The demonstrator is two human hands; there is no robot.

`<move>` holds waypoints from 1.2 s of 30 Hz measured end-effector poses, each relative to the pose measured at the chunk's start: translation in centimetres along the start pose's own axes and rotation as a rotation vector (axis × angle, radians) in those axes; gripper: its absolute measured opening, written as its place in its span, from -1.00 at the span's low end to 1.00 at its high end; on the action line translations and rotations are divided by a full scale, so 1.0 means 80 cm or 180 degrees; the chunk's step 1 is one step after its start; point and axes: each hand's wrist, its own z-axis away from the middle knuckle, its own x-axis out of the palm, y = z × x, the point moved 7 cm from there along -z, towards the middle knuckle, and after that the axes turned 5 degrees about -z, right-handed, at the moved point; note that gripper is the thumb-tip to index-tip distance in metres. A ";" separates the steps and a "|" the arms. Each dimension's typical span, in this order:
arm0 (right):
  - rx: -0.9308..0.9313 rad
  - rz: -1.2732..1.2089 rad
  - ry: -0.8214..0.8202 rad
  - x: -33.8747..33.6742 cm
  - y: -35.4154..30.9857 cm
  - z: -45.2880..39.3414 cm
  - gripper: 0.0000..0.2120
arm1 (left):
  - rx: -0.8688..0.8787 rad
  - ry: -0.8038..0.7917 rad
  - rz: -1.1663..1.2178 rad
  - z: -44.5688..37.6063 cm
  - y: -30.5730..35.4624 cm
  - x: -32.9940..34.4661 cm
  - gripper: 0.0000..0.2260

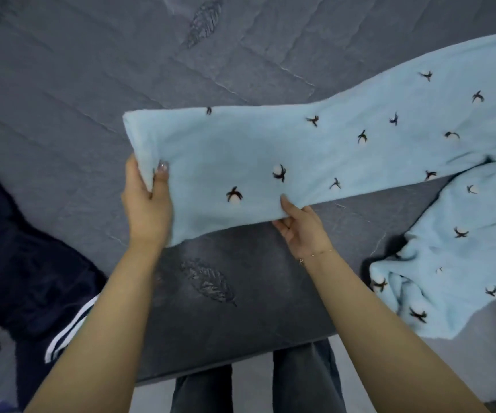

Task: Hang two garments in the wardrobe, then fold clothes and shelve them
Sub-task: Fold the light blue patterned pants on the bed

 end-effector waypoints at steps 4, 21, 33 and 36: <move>-0.0163 -0.0079 0.0419 0.042 0.033 -0.032 -0.70 | -0.0280 -0.0279 -0.0199 -0.066 -0.071 -0.007 -0.86; -0.0301 0.0298 0.0931 0.022 0.090 -0.052 -0.91 | -0.1697 -0.0959 -0.0070 0.009 -0.189 0.001 -0.51; -0.0097 0.0496 0.1119 0.026 0.102 -0.038 -0.73 | -0.0806 -0.1244 -0.1604 -0.034 -0.162 -0.005 -0.20; -0.0071 0.0503 0.1176 0.014 0.098 -0.020 -0.65 | -0.0065 -0.1203 -0.2881 -0.041 -0.122 0.003 -0.09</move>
